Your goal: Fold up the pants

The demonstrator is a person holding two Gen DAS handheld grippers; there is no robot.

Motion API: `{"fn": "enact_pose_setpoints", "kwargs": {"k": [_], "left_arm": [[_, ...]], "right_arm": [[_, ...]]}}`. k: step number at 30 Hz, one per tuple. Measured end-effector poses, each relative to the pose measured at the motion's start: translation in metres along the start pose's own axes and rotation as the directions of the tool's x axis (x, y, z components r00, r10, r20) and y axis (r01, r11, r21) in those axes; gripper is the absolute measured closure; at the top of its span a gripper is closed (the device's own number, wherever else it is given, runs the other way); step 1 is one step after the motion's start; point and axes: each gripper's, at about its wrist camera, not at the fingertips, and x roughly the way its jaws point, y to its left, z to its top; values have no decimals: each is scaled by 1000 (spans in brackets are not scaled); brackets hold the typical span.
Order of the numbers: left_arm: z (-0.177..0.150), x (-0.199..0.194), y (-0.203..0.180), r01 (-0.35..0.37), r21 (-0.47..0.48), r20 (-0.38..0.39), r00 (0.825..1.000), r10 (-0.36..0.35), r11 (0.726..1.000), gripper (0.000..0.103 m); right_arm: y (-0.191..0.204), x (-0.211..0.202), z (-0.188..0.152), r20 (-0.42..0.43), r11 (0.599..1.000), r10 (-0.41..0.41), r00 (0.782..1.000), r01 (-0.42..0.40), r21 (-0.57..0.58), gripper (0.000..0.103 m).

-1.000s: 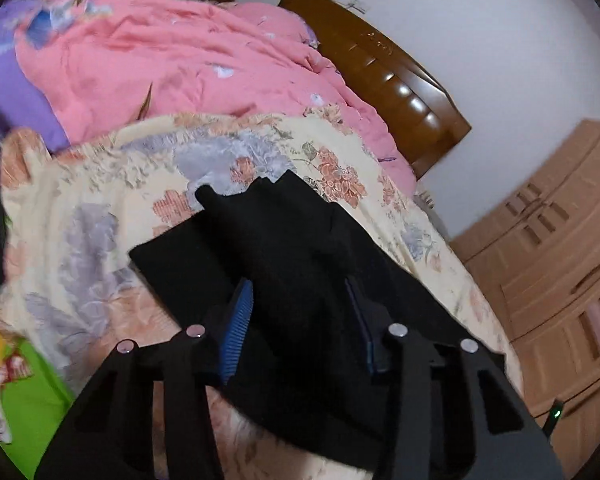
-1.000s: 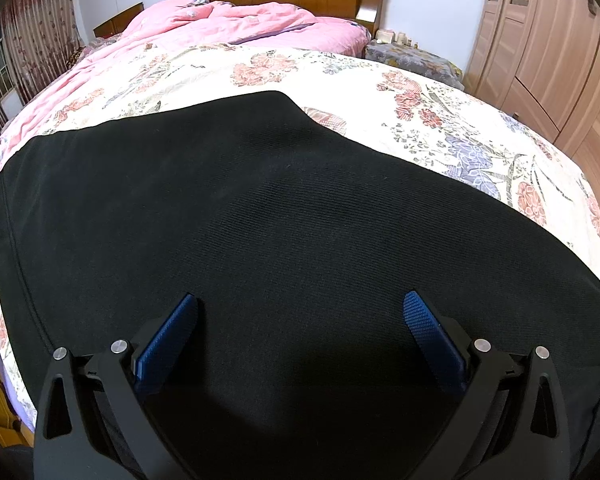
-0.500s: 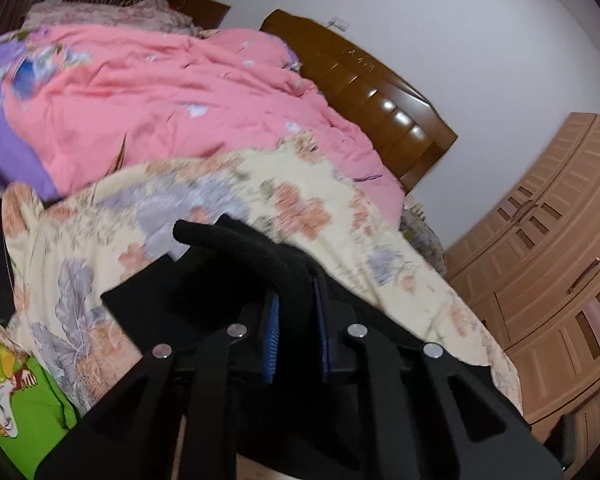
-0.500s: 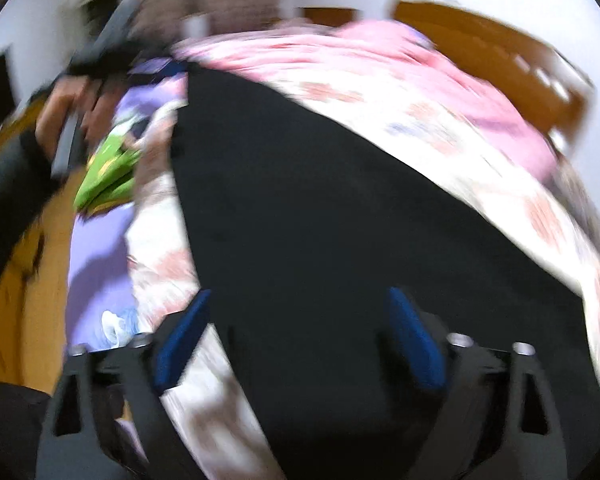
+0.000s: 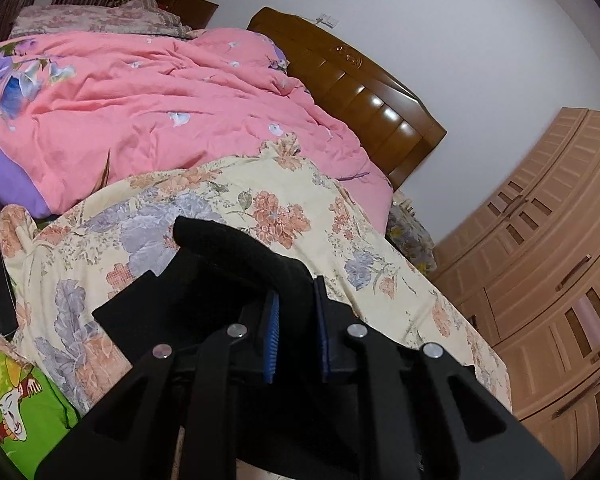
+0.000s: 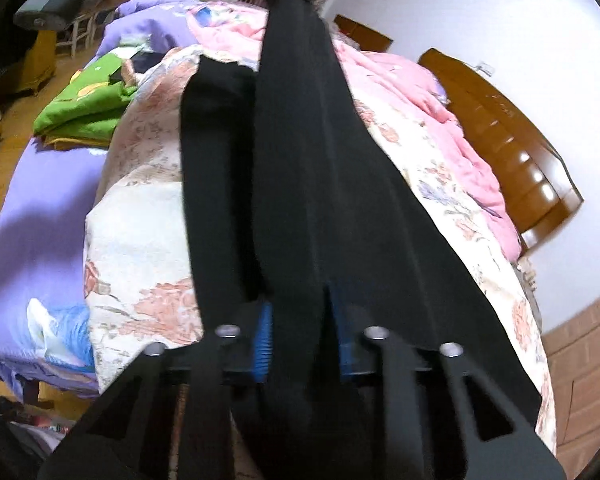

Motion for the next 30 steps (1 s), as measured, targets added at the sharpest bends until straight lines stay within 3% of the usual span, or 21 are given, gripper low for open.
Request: {"fn": "enact_pose_setpoints", "kwargs": {"k": [1, 6, 9, 11, 15, 20, 23, 24, 26, 27, 28, 29, 30], "left_arm": [[0, -1, 1, -3, 3, 1, 1000, 3, 1000, 88], [-12, -22, 6, -52, 51, 43, 998, 50, 997, 88], [-41, -4, 38, -152, 18, -22, 988, 153, 988, 88], [-57, 14, 61, -175, -21, -70, 982, 173, 984, 88], [-69, 15, 78, -132, -43, -37, 991, 131, 990, 88], [-52, 4, 47, -143, 94, 26, 990, 141, 985, 88], [-57, 26, 58, -208, 106, -58, 975, 215, 972, 86], [-62, 33, 66, -220, 101, -77, 971, 228, 970, 78], [-66, 28, 75, -202, 63, -65, 976, 206, 977, 71], [-64, 20, 75, -220, 47, -43, 974, 222, 974, 55], [-63, 13, 72, -267, 46, -13, 963, 268, 963, 36], [-61, 4, 65, -340, 55, 31, 940, 339, 939, 31], [-58, -7, 50, -440, 82, 95, 897, 432, 894, 27]], "right_arm": [[-2, -5, 0, 23, 1000, 6, 1000, -6, 8, 94], [-13, -40, 1, 109, 999, 20, 994, -25, 45, 94], [-6, -32, -4, 78, 998, 54, 996, -56, 25, 95], [6, -16, -9, 32, 997, 75, 997, -75, -3, 95], [13, -9, -8, 17, 997, 70, 997, -70, -21, 95], [10, -19, -3, 54, 999, 38, 998, -37, -4, 95], [20, -2, -8, -10, 996, 85, 996, -86, -8, 81], [23, -4, -9, 12, 996, 85, 996, -85, -10, 75], [20, -6, -8, 3, 994, 109, 994, -109, 10, 67], [14, -10, -8, 0, 984, 175, 985, -175, 37, 43], [9, -13, -8, 5, 972, 224, 975, -224, 65, 22], [1, -18, -9, 24, 957, 269, 963, -270, 104, 18], [-13, -31, -12, 72, 937, 303, 950, -311, 159, 17]]}}
